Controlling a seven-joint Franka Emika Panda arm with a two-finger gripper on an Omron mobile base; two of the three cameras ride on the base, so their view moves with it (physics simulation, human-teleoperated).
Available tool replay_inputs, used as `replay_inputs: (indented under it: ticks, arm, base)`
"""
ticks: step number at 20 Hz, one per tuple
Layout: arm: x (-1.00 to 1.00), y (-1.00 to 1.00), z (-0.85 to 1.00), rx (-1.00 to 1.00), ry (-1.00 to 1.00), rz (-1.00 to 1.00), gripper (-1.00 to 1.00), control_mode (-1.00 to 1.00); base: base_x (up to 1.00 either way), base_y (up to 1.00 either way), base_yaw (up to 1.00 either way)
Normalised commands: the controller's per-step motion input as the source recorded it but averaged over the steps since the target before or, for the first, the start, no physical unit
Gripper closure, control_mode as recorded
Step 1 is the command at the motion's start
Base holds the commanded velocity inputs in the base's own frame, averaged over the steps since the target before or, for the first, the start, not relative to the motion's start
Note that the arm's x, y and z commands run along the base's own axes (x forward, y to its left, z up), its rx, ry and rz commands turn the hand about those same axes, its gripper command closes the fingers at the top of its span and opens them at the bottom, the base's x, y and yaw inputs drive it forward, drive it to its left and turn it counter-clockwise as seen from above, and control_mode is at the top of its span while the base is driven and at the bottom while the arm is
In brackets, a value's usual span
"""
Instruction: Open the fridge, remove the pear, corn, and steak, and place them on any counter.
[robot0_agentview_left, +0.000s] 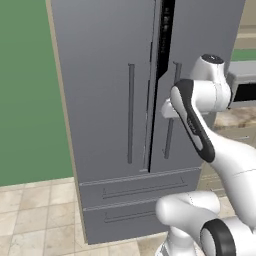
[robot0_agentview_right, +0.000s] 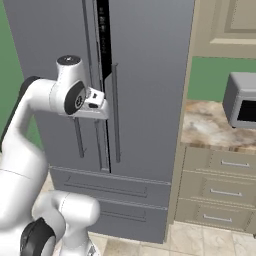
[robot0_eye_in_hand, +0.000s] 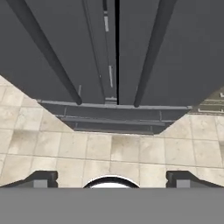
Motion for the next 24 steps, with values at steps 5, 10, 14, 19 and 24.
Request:
replay_inputs:
  ticks: [5,10,14,19,24]
  arm:
    - [0.07,-0.70,0.01,0.00,-0.33,0.00,-1.00,-1.00]
    - [0.52,-0.32,0.00,0.00,-0.17,0.00,-1.00,-1.00]
    - [0.45,0.00,0.03,0.02,-0.09,0.00,-1.00,-1.00]
    - [0.41,0.00,0.01,0.02,-0.05,0.00,-1.00,-1.00]
    - [0.35,0.00,0.00,0.05,-0.06,0.00,-1.00,-1.00]
  base:
    - [0.00,0.00,0.00]
    - [0.00,0.00,0.00]
    - [0.00,0.00,0.00]
    - [0.00,0.00,0.00]
    - [0.00,0.00,0.00]
